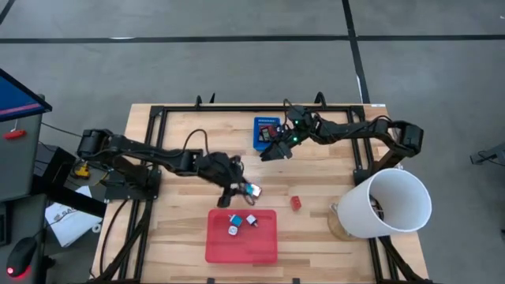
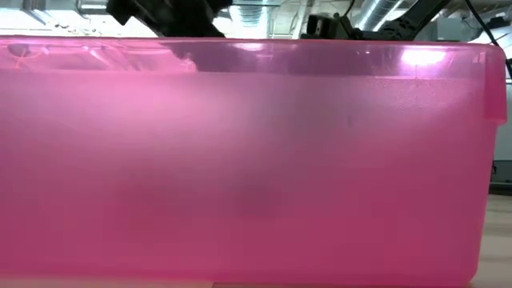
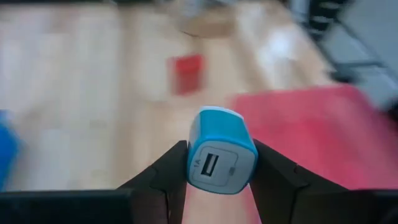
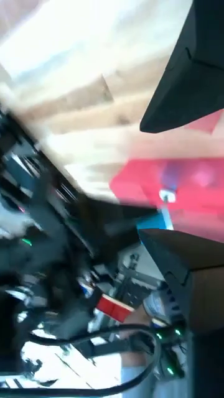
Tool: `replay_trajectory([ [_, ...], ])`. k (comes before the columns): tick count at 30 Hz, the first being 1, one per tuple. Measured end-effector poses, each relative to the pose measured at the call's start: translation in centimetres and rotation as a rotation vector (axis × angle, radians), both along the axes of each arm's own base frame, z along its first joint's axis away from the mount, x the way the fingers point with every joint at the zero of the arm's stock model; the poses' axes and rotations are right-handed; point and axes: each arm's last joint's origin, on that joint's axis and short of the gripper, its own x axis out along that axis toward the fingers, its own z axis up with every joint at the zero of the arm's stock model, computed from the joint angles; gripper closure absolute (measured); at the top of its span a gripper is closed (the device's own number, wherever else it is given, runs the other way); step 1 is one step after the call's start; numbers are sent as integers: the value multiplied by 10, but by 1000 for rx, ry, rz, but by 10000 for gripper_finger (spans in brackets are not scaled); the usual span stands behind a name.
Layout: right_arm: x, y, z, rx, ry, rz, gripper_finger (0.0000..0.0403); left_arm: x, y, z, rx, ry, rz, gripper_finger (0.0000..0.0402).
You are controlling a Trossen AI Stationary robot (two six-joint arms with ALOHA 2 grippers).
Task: Pick & Place Office items
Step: Put the blue charger adapter into the red bin
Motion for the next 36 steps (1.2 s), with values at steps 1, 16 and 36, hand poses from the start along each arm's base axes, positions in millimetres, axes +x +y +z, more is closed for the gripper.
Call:
replay_trajectory([
  [1,-1,-3,-1,-7,5,-13,145,-3,-4,0,-28,15,-33,269],
  [16,-13,-9,-22,-73,121,-104,143,-15,-47,-39,-176,170,-225,271],
  [36,-20,-5,-35,-63,239,-98,143,8,-64,-86,-219,196,-194,183],
])
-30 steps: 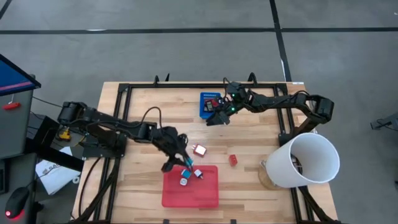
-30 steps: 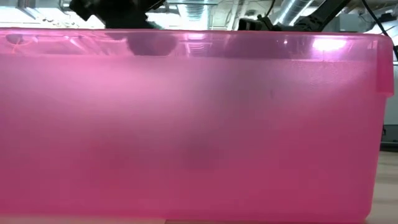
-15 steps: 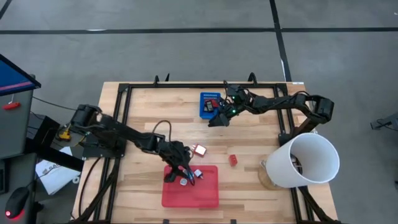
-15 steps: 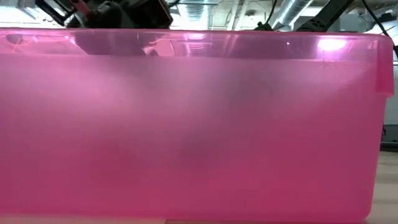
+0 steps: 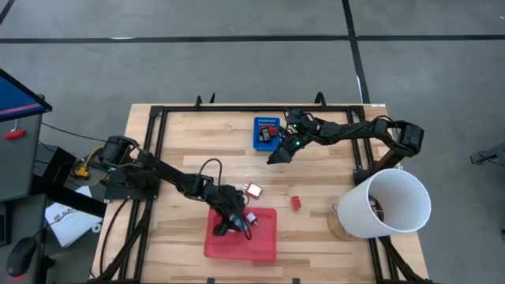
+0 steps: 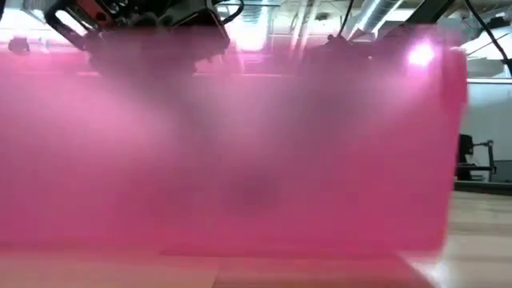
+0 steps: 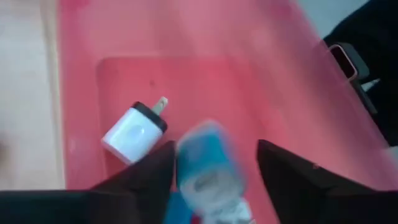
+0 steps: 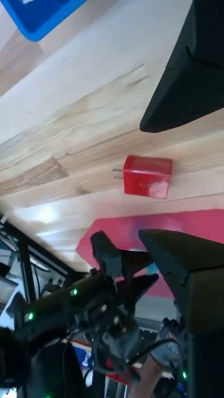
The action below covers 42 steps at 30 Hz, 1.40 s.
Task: Pick & Place Office items
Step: Put the blue charger adapter into the red bin, then adjust the red bin
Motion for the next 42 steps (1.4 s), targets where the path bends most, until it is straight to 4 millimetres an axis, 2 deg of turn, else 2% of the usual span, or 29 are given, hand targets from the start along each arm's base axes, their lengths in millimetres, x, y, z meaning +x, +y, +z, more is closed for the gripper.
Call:
replay_trajectory([
  [2,0,0,0,-3,5,-4,143,0,1,3,19,-17,25,144],
  [4,0,0,-1,-1,9,-5,143,-1,2,7,31,-35,32,123],
  [8,-1,4,-2,23,37,0,143,-3,3,10,49,-37,35,124],
  [11,-2,12,-3,54,73,31,143,-3,3,14,60,-60,23,145],
  [15,-7,36,4,60,134,113,143,-8,5,25,96,-86,20,174],
  [19,-15,61,13,-25,199,161,143,-13,8,40,148,-137,45,193],
  [22,-20,72,20,-105,219,138,143,-20,13,48,208,-113,111,203],
  [27,-23,75,31,-184,206,66,143,-34,26,50,278,13,326,250],
  [33,-23,72,30,-187,219,46,143,-41,38,41,280,152,407,382],
  [38,-23,72,30,-182,220,42,143,-48,40,35,287,249,410,399],
  [42,-23,73,30,-183,219,46,143,-58,40,21,244,316,398,401],
])
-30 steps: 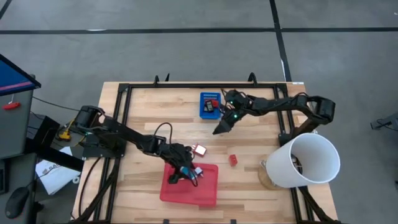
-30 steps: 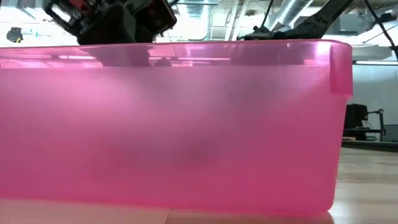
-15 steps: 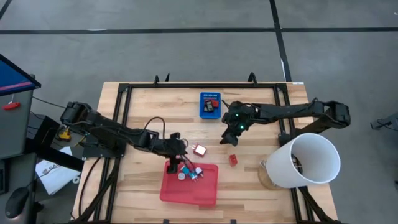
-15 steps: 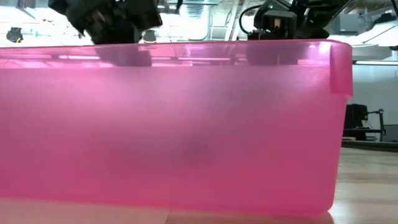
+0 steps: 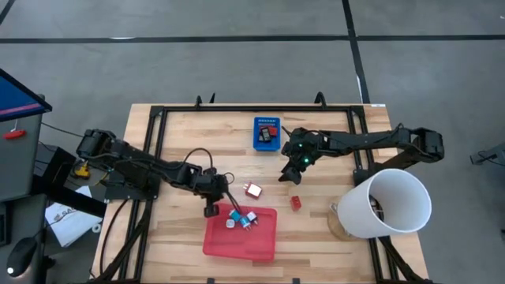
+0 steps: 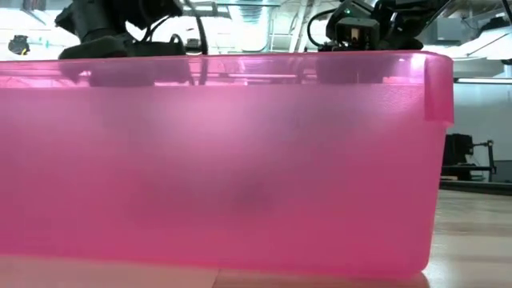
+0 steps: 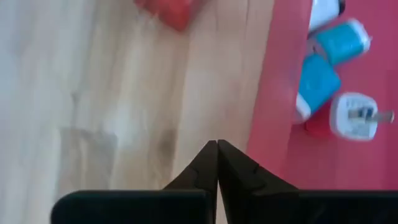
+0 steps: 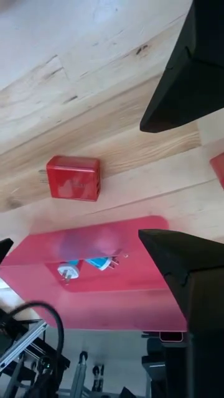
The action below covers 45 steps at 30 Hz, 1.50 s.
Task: Pick & Place Office items
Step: Adjust the red bin, then put the bottom red charger adapter into the red bin
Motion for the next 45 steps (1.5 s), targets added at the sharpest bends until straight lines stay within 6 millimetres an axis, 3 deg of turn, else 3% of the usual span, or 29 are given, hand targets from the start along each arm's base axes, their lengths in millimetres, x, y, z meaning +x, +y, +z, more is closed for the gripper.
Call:
replay_trajectory([
  [11,0,0,0,3,0,3,143,-10,-19,-7,-69,29,-51,401],
  [17,0,0,0,3,0,2,143,-11,-18,-8,-38,35,-1,401],
  [26,-8,-3,-6,-6,131,-114,143,-19,5,31,64,-160,125,381],
  [35,-14,16,0,-63,344,-267,143,-38,35,74,54,-357,259,287],
  [41,-16,28,16,-52,460,-464,143,-42,41,80,67,-388,269,205],
  [45,-18,44,16,-25,509,-514,143,-42,43,80,92,-386,255,179],
])
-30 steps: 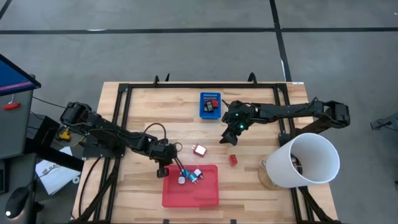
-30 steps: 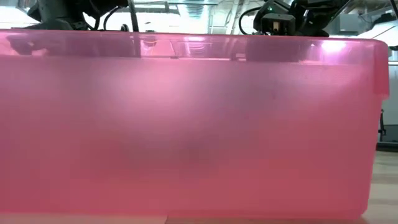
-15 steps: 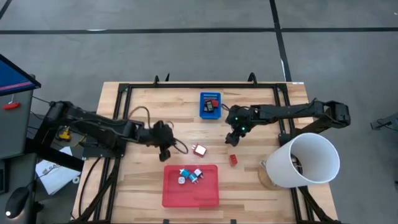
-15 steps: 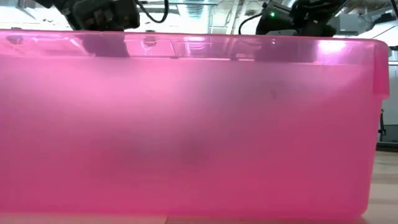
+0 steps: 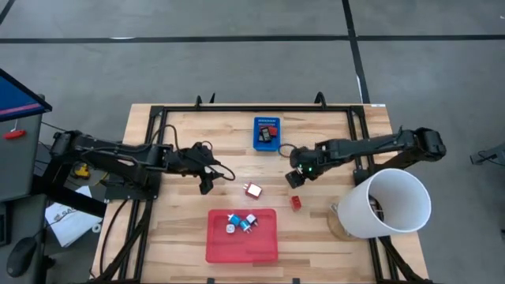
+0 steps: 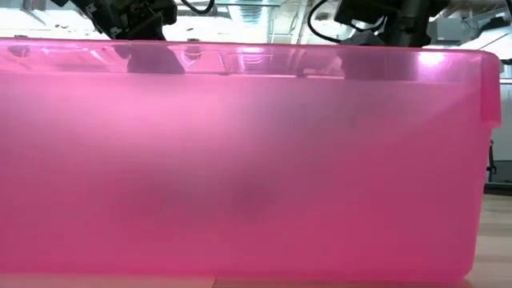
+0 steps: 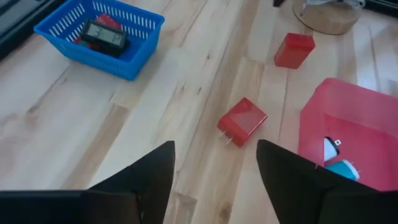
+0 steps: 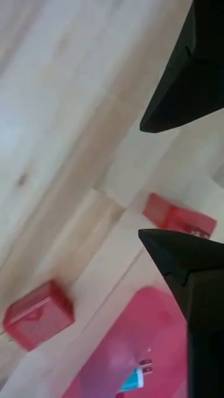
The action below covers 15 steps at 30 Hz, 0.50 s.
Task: Pick & Place Office items
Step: Put the bottom red charger adapter into the red bin
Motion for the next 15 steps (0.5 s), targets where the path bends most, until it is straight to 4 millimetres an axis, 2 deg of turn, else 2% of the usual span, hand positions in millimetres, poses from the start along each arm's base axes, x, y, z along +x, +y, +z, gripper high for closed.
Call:
replay_trajectory([
  [9,20,29,-37,60,123,-17,143,0,4,0,60,15,-15,179],
  [15,32,40,-42,73,143,-30,143,1,4,0,57,10,-33,180],
])
